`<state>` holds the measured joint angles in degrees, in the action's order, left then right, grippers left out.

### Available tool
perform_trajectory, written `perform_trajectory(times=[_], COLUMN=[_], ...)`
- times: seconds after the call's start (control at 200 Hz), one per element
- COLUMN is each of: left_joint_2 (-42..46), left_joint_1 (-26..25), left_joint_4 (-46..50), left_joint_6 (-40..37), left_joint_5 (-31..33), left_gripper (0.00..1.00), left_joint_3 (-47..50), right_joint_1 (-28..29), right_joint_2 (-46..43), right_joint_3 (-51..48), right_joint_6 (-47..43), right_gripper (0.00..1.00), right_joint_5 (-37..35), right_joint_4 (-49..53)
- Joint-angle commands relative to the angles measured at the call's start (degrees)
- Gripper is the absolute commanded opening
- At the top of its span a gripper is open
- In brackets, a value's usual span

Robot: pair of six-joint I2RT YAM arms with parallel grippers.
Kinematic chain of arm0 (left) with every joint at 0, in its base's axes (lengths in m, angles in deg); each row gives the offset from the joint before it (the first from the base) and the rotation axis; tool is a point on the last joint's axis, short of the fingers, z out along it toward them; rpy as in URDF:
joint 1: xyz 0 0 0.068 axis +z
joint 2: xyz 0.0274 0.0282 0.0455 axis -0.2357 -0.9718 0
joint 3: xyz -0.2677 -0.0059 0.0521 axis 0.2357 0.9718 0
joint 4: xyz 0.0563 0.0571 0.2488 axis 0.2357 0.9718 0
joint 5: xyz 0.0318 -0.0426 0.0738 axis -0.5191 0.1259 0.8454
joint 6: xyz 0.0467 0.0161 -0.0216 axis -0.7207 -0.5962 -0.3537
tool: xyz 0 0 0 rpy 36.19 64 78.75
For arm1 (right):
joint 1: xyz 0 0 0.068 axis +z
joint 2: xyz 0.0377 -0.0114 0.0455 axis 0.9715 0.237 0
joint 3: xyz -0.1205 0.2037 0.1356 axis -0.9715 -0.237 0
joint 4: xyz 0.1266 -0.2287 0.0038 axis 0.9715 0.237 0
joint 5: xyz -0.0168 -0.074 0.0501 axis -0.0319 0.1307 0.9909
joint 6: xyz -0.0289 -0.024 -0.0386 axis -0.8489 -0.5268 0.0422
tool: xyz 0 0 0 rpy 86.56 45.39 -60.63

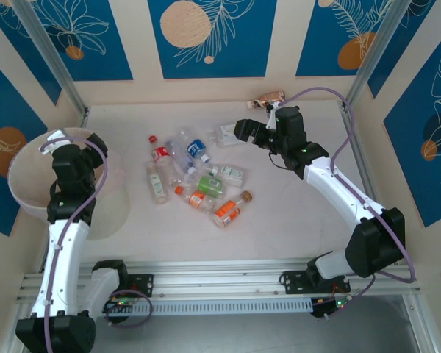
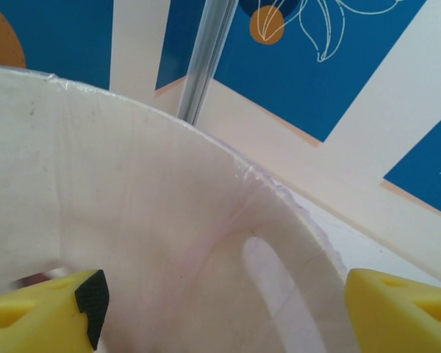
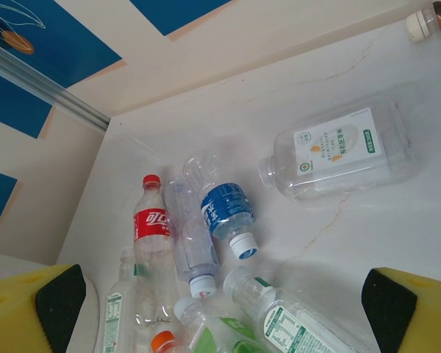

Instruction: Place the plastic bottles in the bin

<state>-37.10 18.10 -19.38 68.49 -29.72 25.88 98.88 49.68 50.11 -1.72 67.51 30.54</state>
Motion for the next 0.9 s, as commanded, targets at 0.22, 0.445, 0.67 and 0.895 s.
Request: perform_trajectory(times=[0.22,0.445,0.67,0.895], left_joint_2=[0.5,-5.3,-12.6,-22.3], left_joint_1=[0.9,-5.9,-26.6,-43.0], left_joint_4=[1.9,5.7,9.7,12.7], left_joint_6=[-0.2,-2.2,-11.0,-15.2], left_joint_5=[-14.7,-19.9,-11.2,-4.9], left_gripper=[0.91,1.00,1.00,1.00], left_joint_3=[-7.6,-13.6,-19.9,-20.6], right_joint_1=[-0.7,-1.1,-1.3,-2.6], right_joint_2=[0.2,-1.8,-5.8,-11.1], right_joint_3=[0.6,-5.4,-12.1,-19.7], right_joint_6=[2.2,9.2,15.5,22.2], right_gripper=[1.00,1.00,1.00,1.00], right_joint_5=[-5.4,-5.7,-8.4,-8.6], right_joint_4=[12.2,19.7,21.6,12.1])
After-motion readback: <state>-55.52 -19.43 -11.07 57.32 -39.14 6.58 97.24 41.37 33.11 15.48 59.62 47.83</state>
